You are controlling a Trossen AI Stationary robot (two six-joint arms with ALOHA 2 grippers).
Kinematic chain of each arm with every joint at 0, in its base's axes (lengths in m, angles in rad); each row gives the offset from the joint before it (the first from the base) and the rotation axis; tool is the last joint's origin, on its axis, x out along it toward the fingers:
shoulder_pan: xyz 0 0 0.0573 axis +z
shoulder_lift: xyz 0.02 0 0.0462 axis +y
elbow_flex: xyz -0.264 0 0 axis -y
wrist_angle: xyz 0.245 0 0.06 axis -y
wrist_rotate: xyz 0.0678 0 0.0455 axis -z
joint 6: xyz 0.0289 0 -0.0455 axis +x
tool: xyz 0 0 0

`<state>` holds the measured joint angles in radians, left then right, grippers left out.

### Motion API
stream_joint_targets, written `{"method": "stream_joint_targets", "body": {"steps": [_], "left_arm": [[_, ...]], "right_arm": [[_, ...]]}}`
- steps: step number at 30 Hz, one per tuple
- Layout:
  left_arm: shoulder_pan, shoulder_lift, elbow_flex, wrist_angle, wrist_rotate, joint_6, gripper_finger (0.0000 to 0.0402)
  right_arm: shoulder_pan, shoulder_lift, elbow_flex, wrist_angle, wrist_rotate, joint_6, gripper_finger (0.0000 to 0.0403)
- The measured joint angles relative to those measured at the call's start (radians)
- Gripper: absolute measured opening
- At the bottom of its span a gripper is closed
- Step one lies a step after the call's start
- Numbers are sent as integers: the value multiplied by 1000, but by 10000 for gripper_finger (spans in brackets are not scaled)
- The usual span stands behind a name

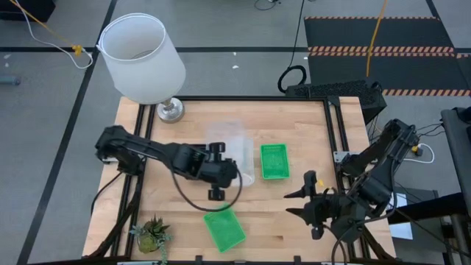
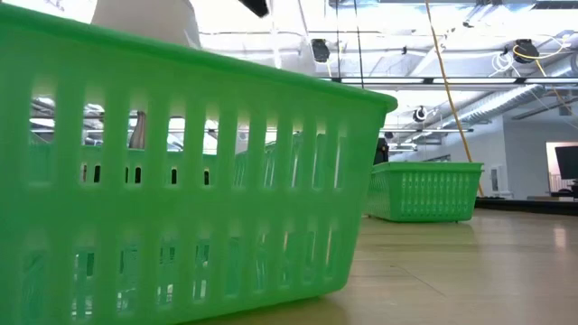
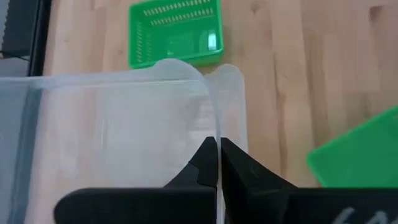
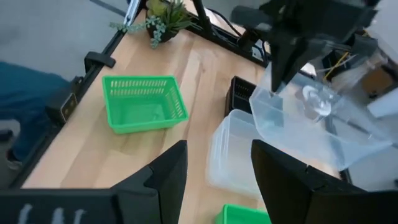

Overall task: Stack baskets by color
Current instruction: Stack the bottom transparent bin on the transparent bins

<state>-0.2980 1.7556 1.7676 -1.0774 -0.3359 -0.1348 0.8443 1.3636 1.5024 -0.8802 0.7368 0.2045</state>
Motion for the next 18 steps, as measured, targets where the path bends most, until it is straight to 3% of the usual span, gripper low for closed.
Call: {"method": "stream_joint_targets", "body": {"steps": [6,18], "left_arm": [[8,65,0,59,5,2,7],[30,148,0,108,2,-9,10]], "right_arm": [[0,-8,-8,-53,6,89,171],[0,-18,-33,-47,27,80,171]]}}
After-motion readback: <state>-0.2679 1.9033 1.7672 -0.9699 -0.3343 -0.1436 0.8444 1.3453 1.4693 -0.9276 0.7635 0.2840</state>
